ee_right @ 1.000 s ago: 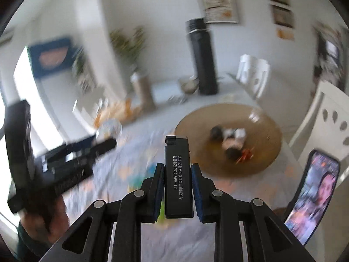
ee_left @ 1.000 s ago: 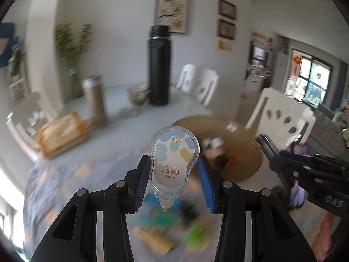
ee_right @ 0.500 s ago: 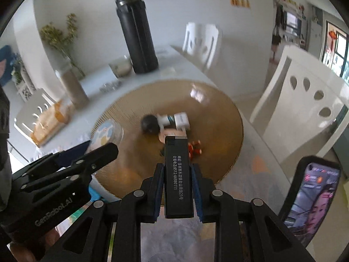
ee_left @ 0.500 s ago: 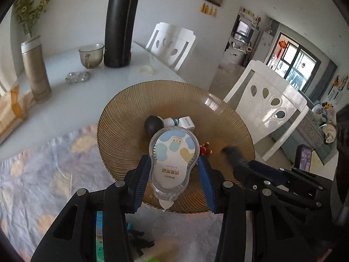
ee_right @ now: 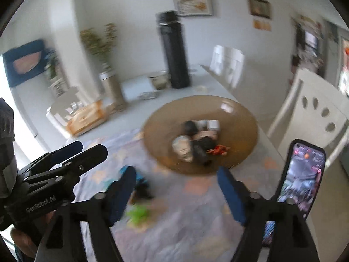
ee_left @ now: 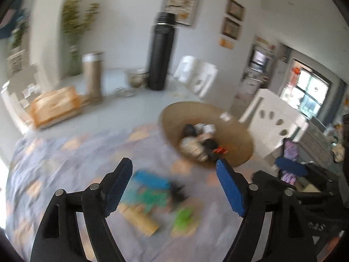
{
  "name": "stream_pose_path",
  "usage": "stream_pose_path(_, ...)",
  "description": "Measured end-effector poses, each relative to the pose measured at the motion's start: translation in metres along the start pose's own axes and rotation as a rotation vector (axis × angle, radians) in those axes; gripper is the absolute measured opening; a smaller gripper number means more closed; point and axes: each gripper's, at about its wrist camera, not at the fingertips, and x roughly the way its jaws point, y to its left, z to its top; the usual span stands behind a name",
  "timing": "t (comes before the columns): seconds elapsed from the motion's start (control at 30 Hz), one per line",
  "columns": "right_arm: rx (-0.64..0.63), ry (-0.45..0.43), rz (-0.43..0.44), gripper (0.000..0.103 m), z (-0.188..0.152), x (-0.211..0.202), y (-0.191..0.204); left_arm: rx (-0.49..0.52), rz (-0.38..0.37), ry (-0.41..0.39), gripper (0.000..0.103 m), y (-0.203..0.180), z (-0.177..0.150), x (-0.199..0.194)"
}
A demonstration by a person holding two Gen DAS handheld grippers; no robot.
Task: Organize rigid objects
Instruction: 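Open the left tool over the bowl while the right tool releases the black box, then move both tools back over the remaining items on the table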
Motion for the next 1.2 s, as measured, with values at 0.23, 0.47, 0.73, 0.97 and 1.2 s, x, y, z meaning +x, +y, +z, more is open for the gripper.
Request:
stream_pose_path(0.23,-0.200,0.003,0.047,0.088,-0.065,0.023,0.067,-0.232,0.316,0.036,0.078,0.089,-0.071,-0.008)
stream_pose_path(0.47,-0.195,0.021,0.031,0.088,-0.101,0.064,0.066,-0.292,0.283,0.080,0.078,0.119,-0.097,0.012)
stream_pose_path(0.73,-0.142,-0.017,0.014,0.092,-0.101,0.059,0.059,-0.303,0.242,0.109,0.078,0.115,-0.104,0.014)
stream_pose_path(0.97,-0.137,-0.004,0.026,0.094,-0.099,0.061,0.058,-0.264,0.236,0.136,0.078,0.107,-0.104,0.020)
stream_pose_path(1.2,0.126,-0.008,0.143,0.094,-0.093,0.057,0.002,-0.215,0.252,0.142,0.078,0.099,-0.104,0.021)
